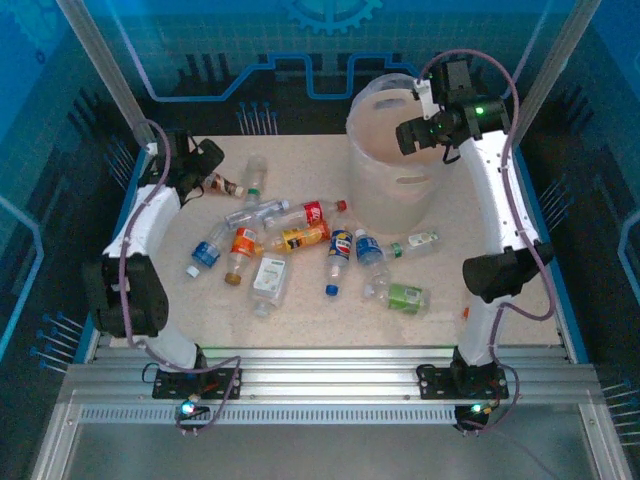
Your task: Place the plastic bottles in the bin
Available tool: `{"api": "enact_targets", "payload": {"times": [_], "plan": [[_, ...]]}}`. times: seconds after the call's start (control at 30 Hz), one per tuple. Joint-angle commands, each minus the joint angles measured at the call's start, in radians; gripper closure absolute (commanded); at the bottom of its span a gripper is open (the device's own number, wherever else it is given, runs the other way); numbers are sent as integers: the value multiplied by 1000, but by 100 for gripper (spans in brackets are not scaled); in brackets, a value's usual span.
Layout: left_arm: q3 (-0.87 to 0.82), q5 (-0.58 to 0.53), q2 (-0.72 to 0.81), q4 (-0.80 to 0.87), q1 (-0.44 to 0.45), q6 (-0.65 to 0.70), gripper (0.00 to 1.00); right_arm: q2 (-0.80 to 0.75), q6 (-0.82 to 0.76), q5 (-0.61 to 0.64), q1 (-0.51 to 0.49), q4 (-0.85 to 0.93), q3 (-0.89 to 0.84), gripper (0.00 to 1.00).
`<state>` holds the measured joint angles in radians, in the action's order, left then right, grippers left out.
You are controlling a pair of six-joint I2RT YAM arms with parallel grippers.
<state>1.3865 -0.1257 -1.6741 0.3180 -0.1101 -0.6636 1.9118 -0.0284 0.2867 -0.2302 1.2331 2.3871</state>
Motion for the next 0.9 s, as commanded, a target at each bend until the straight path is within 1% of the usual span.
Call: {"api": "enact_targets", "payload": {"times": [0.0, 0.3, 0.57, 0.87], "plan": [[87, 37, -95, 29, -31, -57, 1, -75, 40, 28, -1, -72, -41, 0], [267, 81, -343, 58, -67, -101, 1, -219, 60, 35, 2, -167, -165, 0], [340, 47, -450, 108, -76, -138, 1, -325, 80, 48, 1, -258, -302, 0], [411, 39, -553, 140, -83, -168, 1, -355, 92, 42, 1, -279, -346, 0]]}}
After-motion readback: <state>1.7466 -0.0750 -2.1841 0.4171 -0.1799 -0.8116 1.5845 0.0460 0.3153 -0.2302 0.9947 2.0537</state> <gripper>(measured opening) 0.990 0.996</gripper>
